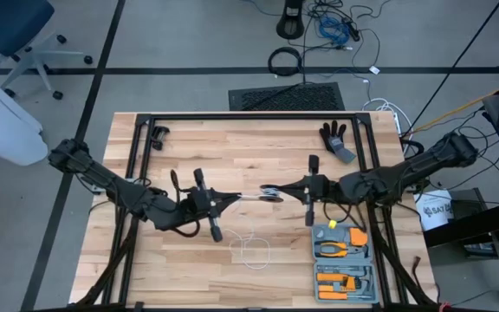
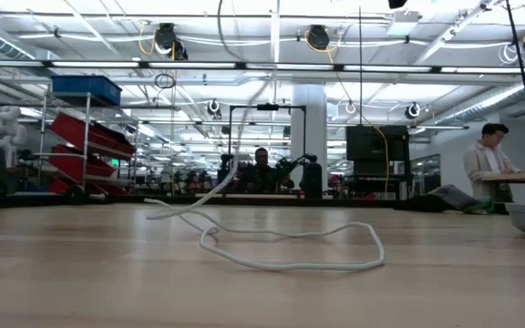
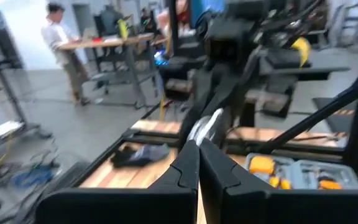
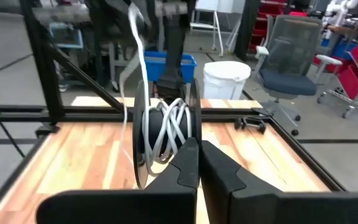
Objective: Coil cords
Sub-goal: Uncoil the white cable wire from the spool
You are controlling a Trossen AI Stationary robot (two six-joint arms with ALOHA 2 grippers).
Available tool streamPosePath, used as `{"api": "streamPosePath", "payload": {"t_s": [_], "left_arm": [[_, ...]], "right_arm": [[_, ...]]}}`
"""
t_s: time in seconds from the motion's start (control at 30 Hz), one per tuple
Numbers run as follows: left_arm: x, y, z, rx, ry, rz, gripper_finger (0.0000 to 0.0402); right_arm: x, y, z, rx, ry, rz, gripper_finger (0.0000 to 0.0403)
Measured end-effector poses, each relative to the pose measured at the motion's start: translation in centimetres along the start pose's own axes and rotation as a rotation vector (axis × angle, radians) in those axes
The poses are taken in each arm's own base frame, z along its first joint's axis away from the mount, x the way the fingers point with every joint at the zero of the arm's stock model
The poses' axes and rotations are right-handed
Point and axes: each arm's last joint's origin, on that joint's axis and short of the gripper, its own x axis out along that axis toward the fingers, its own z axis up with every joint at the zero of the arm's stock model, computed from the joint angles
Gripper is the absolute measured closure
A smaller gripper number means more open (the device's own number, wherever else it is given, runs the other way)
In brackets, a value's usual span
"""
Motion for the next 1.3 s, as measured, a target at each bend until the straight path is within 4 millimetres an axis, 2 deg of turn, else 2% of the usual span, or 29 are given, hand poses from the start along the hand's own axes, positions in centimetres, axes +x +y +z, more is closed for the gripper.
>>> {"api": "streamPosePath", "payload": {"t_s": [0.27,0.5,0.7,0.9,1.07,1.3], "left_arm": [[1.8,-0.5,-0.2,-0.056,-0.076,-0.139,0.04],[4.2,-2.2,-2.8,-0.045,-0.062,-0.239,0.0401],[5.2,-3.2,-5.6,-0.012,0.066,-0.257,0.0401],[4.8,-2.8,-7.9,0.055,0.297,-0.236,0.0397],[3.9,-2.4,-8.9,0.039,0.434,-0.211,0.0361],[2.6,-2.5,-9.1,0.078,0.504,-0.208,0.0263]], "right_arm": [[1.6,-0.5,-0.7,0.001,0.012,-0.051,0.0403],[2.4,-1.2,-0.5,0.021,-0.028,-0.092,0.0403],[2.1,-1.5,0.2,0.006,-0.072,-0.094,0.0403],[0.8,-2.0,1.5,0.007,-0.14,-0.088,0.0403],[-0.7,-2.3,2.4,0.008,-0.174,-0.048,0.0403],[-1.6,-2.2,2.5,0.038,-0.159,0.093,0.0403]]}}
